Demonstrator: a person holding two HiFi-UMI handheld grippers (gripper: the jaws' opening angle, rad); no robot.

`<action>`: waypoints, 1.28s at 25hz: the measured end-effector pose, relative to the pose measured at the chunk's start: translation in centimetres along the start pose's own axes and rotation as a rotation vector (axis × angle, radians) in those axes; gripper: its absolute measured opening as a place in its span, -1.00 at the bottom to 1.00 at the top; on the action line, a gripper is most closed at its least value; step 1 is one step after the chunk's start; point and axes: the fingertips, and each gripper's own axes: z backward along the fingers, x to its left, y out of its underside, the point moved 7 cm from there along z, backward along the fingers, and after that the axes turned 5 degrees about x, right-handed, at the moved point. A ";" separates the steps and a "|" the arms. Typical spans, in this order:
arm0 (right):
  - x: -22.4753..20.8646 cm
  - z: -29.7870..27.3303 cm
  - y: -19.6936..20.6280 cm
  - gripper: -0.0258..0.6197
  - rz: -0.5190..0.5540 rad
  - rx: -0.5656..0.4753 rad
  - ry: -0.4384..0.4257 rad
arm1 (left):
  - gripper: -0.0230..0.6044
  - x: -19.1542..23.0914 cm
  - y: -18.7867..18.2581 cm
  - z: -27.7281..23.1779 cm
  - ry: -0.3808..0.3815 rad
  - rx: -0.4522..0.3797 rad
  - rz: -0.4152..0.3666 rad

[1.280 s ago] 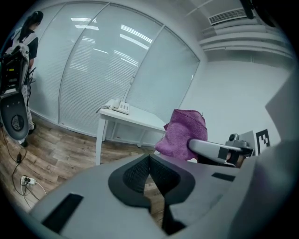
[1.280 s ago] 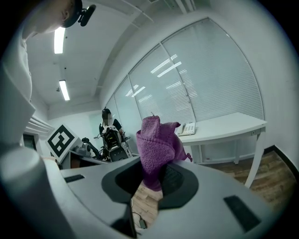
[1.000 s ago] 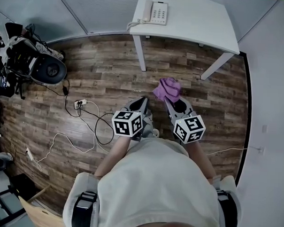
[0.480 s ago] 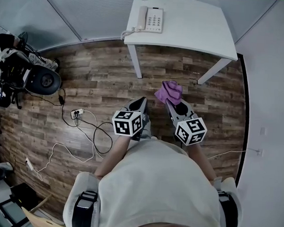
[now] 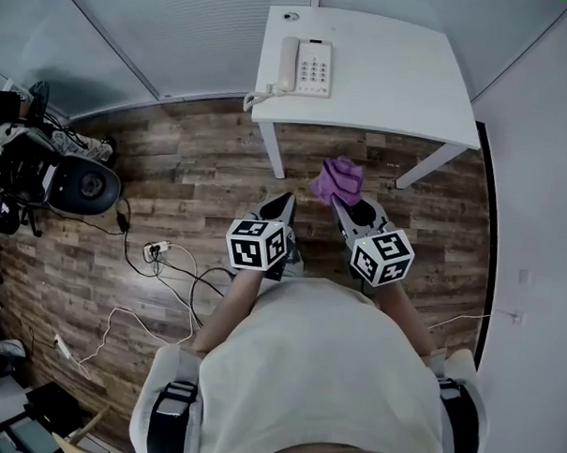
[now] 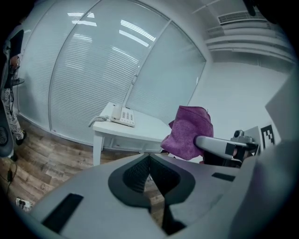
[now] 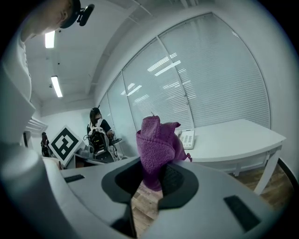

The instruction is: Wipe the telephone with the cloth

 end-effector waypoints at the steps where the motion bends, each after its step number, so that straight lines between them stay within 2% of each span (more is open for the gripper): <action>1: -0.1 -0.9 -0.6 -0.64 0.003 -0.001 -0.001 | -0.86 0.6 -0.8 -0.3 0.000 -0.001 -0.002; 18: -3.3 -13.8 -7.6 -0.64 -0.007 -0.012 0.046 | -0.86 10.4 -11.2 -7.0 0.037 0.013 -0.026; 24: -4.7 -17.2 -8.6 -0.64 -0.016 -0.034 0.074 | -0.86 13.2 -12.9 -8.9 0.044 0.022 -0.031; 32: -6.1 -18.3 -11.1 -0.64 -0.023 -0.069 0.112 | -0.86 14.3 -14.1 -9.2 0.042 0.042 -0.014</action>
